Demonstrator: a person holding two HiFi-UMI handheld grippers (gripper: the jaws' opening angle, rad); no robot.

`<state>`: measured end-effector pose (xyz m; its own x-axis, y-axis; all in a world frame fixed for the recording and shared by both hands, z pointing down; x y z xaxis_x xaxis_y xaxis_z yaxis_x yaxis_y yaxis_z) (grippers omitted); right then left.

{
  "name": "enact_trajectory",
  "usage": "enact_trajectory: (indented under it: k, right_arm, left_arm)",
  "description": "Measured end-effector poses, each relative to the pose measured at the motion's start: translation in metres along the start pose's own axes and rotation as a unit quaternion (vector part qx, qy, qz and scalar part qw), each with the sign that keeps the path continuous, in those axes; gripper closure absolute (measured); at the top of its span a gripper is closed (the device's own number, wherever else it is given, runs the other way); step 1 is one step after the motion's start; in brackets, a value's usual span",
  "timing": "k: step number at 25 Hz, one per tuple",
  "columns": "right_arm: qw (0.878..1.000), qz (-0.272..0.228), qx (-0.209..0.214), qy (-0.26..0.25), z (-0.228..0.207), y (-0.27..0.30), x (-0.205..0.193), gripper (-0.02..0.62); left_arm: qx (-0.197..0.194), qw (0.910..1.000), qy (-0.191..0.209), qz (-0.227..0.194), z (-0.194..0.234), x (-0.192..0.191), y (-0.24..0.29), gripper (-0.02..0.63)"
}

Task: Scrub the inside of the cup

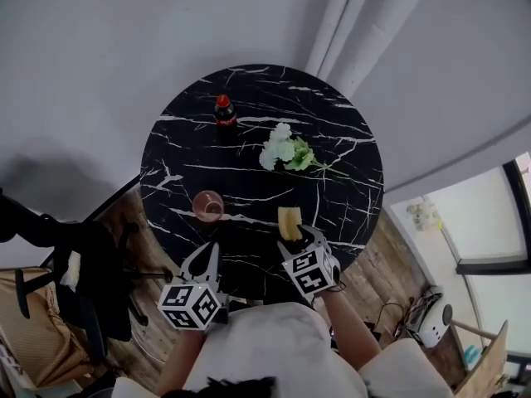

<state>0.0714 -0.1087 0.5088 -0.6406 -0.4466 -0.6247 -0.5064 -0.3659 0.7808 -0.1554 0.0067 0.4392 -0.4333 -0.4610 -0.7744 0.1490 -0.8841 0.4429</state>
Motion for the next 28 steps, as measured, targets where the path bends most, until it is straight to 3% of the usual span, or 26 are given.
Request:
enact_trajectory:
  k: [7,14,19,23,24,25,28]
  right_arm:
    - [0.998,0.035,0.000,0.044,-0.013,0.023,-0.008,0.371]
    - [0.994,0.023,-0.009,0.109,-0.025,0.025,-0.006,0.374]
    - [0.996,0.028,-0.026,0.083,-0.026,0.026,-0.007,0.428]
    - [0.995,0.038,-0.021,0.092,-0.029,0.026,-0.006,0.460]
    - [0.995,0.039,-0.020,0.094,-0.029,0.026,-0.006,0.466]
    - [0.995,0.039,-0.019,0.093,-0.030,0.026,-0.005,0.470]
    - [0.995,0.043,-0.015,0.093,-0.030,0.026,-0.006,0.480]
  left_arm:
    - [0.020,0.9998,-0.009,0.002,0.007,-0.001,-0.002,0.595]
    - [0.040,0.9991,-0.006,0.013,0.016,-0.004,-0.003,0.597]
    - [0.059,0.9979,0.003,0.025,0.021,-0.007,-0.001,0.595]
    - [0.066,0.9969,0.010,0.041,0.025,-0.013,0.005,0.590]
    - [0.060,0.9971,0.012,0.045,0.027,-0.014,0.008,0.548]
    - [0.053,0.9972,0.016,0.049,0.028,-0.014,0.012,0.466]
    - [0.046,0.9968,0.036,0.055,0.031,-0.013,0.024,0.381]
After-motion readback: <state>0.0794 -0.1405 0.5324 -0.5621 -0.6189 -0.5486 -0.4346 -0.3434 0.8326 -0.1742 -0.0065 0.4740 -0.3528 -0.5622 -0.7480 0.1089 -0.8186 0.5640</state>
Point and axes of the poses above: the fingertips, and each gripper's own axes: y forward along the fingers, z to its left, x out of its top, the point moved 10 cm from there along -y, backward along the fingers, and after that the axes turned 1 degree about -z, right-handed, at the moved point
